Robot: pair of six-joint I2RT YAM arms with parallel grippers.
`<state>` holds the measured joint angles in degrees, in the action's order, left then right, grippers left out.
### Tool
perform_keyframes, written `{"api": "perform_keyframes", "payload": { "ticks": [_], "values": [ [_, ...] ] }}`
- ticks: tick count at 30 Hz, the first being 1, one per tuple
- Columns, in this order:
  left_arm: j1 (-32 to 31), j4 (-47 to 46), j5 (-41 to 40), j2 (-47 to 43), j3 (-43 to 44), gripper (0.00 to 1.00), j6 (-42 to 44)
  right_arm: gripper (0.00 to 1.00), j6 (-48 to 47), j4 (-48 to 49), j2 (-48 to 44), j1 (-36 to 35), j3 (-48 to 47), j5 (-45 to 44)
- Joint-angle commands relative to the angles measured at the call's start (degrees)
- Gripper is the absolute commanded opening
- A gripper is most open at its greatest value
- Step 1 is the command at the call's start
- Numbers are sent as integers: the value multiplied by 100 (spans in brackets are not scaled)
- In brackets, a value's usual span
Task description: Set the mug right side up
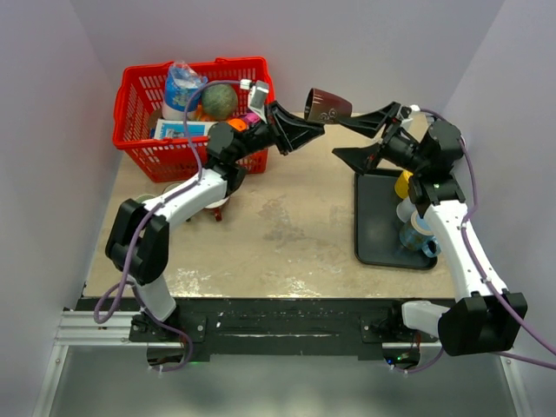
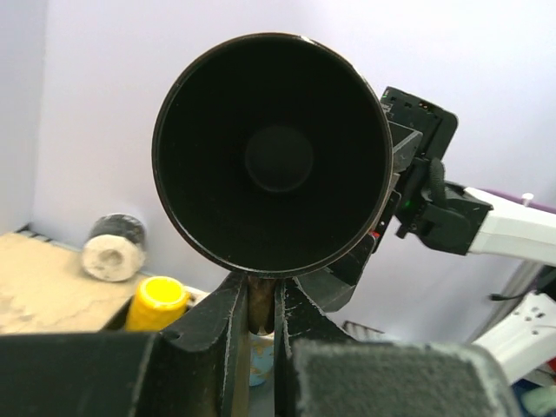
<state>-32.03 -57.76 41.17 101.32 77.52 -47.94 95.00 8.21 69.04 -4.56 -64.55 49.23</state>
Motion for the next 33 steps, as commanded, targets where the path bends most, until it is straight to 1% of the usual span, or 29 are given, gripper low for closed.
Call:
{"api": "perform_keyframes", "payload": {
  "ticks": [1,2,3,4,5,6,8,9,10,12,13,14,16,18,21,24,30,33],
  "values": [
    [-31,1290,-608,-770,-131,0,1319,97,-824,-695,-92,-10,-364,-89],
    [-23,1641,-732,-954,-175,0,1523,99,-1095,-802,-66,-1,-426,-98],
    [-40,2297,-863,-1060,-219,0,1707,99,-1220,-925,-22,-1,-548,-107],
    [-49,2600,-1126,-1166,-341,0,2075,99,-1447,-1092,4,16,-602,-133],
    [-58,2916,-1285,-1376,-403,0,2244,99,-1589,-1189,22,42,-654,-159],
    [-84,3528,-1461,-1482,-500,0,2524,99,-1720,-1303,57,69,-768,-194],
    [-101,4068,-1953,-1745,-597,0,2702,99,-2072,-1593,119,148,-865,-247],
    [-102,4549,-2111,-1825,-641,0,2746,99,-2221,-1707,136,157,-979,-274],
    [-102,4763,-2409,-1896,-728,0,2807,99,-2371,-2030,224,183,-1041,-317],
    [-102,5315,-2709,-2045,-869,0,2799,99,-2889,-2357,329,236,-1225,-493],
    [-110,5467,-2972,-2081,-922,0,2782,99,-3247,-2750,434,253,-1296,-598],
    [-136,5712,-3139,-2125,-983,0,2764,99,-3416,-2920,488,280,-1349,-817],
    [-189,5976,-3543,-2134,-1151,0,2642,98,-3890,-3375,619,271,-1489,-1090],
    [-242,6197,-3782,-2064,-1273,0,2484,98,-4129,-3736,672,271,-1560,-1502],
    [-295,6364,-4264,-1923,-1397,0,2247,98,-4402,-3905,769,271,-1595,-1819],
    [-304,6627,-5019,-1713,-1493,0,1992,98,-4473,-3967,787,271,-1499,-1935],
    [-312,7015,-5794,-1220,-1582,0,1771,98,-4508,-4020,848,271,-1279,-1961],
    [-304,7120,-5997,-1036,-1590,0,1648,99,-4639,-4116,857,271,-1270,-2084]
  ]
}}
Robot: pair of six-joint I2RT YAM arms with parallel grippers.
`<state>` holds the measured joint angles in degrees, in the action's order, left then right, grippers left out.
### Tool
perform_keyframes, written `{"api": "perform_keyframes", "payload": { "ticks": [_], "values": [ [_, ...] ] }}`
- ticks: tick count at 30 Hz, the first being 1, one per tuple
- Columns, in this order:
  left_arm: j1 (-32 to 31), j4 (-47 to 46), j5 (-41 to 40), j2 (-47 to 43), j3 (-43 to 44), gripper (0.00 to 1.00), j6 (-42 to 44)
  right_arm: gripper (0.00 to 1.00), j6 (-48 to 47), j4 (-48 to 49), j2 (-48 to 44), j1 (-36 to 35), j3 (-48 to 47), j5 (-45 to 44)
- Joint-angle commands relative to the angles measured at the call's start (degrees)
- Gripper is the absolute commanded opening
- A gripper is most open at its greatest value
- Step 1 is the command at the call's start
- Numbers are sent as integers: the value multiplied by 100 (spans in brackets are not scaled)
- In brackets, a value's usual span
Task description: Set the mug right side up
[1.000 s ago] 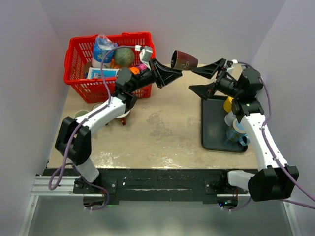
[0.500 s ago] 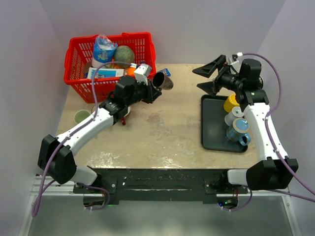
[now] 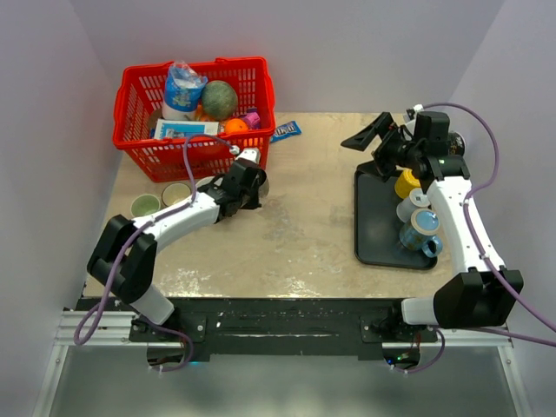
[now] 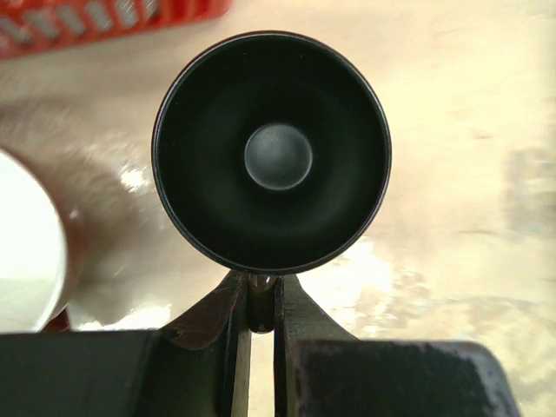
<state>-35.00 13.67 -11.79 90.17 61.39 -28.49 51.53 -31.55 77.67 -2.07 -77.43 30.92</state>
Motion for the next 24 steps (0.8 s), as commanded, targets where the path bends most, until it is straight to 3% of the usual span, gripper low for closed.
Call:
{"api": "perform_keyframes", "payload": {
  "ticks": [1,24],
  "values": [
    [-6,-22,-797,167,5,0,-315,99,-353,-158,-6,22,17,-314],
    [-6,232,-1598,1160,119,0,-789,99,-644,-316,169,119,114,-341]
  ]
}}
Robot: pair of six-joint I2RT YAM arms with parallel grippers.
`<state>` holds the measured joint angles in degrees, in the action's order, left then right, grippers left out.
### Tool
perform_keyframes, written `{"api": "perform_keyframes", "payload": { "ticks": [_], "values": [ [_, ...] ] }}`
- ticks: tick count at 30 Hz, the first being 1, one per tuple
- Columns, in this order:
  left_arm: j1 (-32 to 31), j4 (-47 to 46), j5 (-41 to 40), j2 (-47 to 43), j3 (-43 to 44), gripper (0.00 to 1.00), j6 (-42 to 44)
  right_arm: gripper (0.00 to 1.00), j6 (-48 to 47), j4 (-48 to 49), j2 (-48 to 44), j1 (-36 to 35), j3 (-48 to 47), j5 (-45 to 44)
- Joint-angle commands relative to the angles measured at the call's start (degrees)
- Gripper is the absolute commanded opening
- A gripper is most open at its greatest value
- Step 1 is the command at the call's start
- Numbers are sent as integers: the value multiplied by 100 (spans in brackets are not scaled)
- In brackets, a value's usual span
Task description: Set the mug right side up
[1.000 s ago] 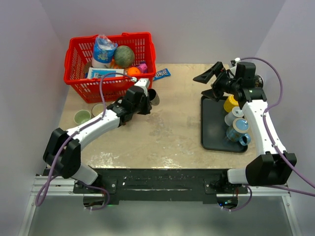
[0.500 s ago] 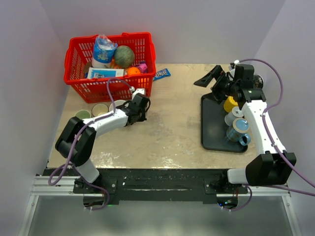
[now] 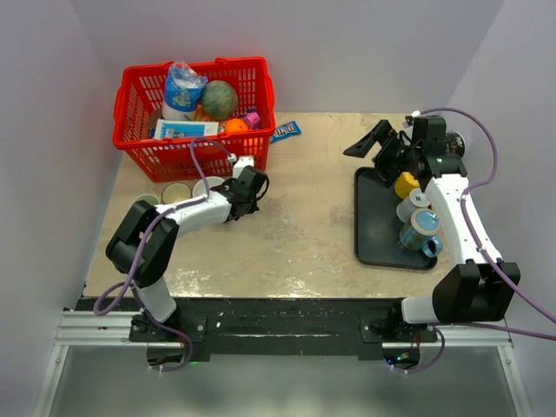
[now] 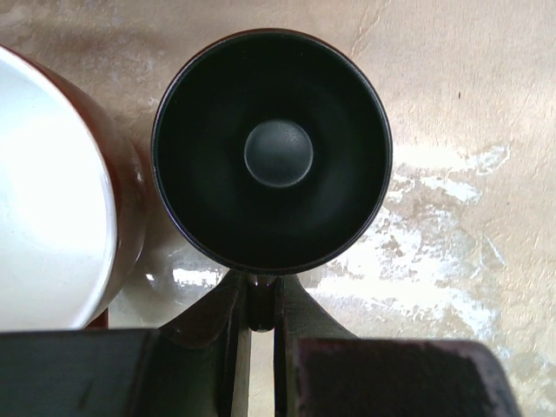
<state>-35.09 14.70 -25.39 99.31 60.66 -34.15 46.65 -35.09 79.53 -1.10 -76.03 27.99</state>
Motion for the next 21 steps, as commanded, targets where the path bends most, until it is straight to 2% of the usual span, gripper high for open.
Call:
{"api": "perform_keyframes", "payload": {
  "ticks": [1,2,3,5,6,9,12,18,21],
  "values": [
    [2,225,-256,291,226,5,-241,99,-157,29,-16,22,-17,-48],
    [2,253,-265,282,270,9,-259,99,-165,20,-16,22,-26,-48],
    [11,261,-282,273,279,18,-267,99,-183,20,-7,14,-35,-57],
    [11,244,-300,160,271,29,-267,99,-227,-15,-25,22,-52,-118],
    [11,235,-326,133,271,37,-259,99,-262,-59,-16,22,-61,-136],
    [11,270,-327,10,297,51,-259,99,-323,-147,10,31,-87,-197],
    [2,279,-335,-157,306,61,-250,99,-385,-191,19,31,-70,-250],
    [-6,341,-344,-579,341,70,-215,99,-639,-401,45,49,-149,-496],
    [2,376,-344,-851,358,75,-188,99,-972,-647,54,75,-298,-943]
  ]
}}
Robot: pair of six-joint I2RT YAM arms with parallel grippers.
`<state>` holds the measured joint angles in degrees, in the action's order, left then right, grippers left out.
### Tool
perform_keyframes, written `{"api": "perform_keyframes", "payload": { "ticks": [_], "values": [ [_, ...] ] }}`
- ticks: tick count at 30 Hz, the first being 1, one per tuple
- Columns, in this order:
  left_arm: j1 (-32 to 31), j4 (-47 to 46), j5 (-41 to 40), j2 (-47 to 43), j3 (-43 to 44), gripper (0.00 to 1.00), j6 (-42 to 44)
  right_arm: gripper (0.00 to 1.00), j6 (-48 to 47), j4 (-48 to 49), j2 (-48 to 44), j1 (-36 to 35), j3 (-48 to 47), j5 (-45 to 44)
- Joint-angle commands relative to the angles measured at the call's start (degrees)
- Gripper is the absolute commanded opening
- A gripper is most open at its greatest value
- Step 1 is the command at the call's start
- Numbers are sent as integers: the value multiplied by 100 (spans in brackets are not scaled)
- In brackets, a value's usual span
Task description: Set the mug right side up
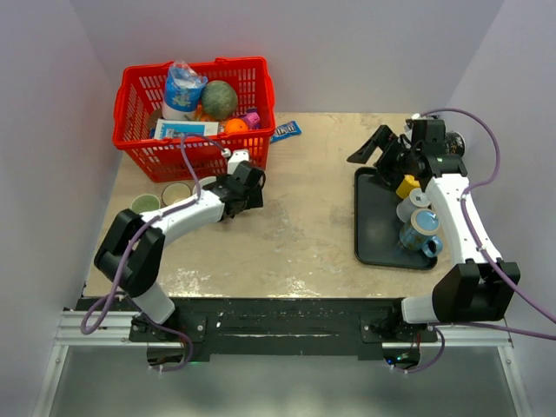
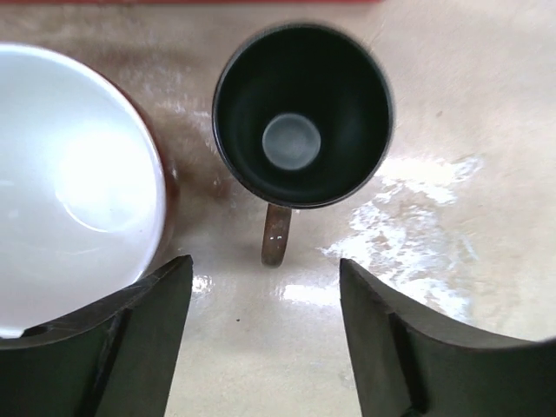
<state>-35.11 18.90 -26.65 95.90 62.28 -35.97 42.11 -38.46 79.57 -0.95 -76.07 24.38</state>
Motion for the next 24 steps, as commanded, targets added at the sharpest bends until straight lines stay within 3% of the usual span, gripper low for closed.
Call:
{"api": "perform_keyframes", "payload": {
  "ticks": [1,7,11,17,24],
  "values": [
    [-4,-35,-217,-676,197,76,10,99,-624,-381,59,77,-338,-705],
    [4,-245,-112,-1231,188,95,397,99,-1853,-927,50,86,-654,-2366],
    [4,-185,37,-1372,345,99,739,99,-2558,-953,-108,78,-356,-3129],
    [4,-395,529,-1548,171,99,863,99,-2164,-1391,-179,78,-136,-4815],
    [-4,-597,907,-1539,74,99,881,99,-1277,-1577,-494,771,663,-5136]
  ]
}}
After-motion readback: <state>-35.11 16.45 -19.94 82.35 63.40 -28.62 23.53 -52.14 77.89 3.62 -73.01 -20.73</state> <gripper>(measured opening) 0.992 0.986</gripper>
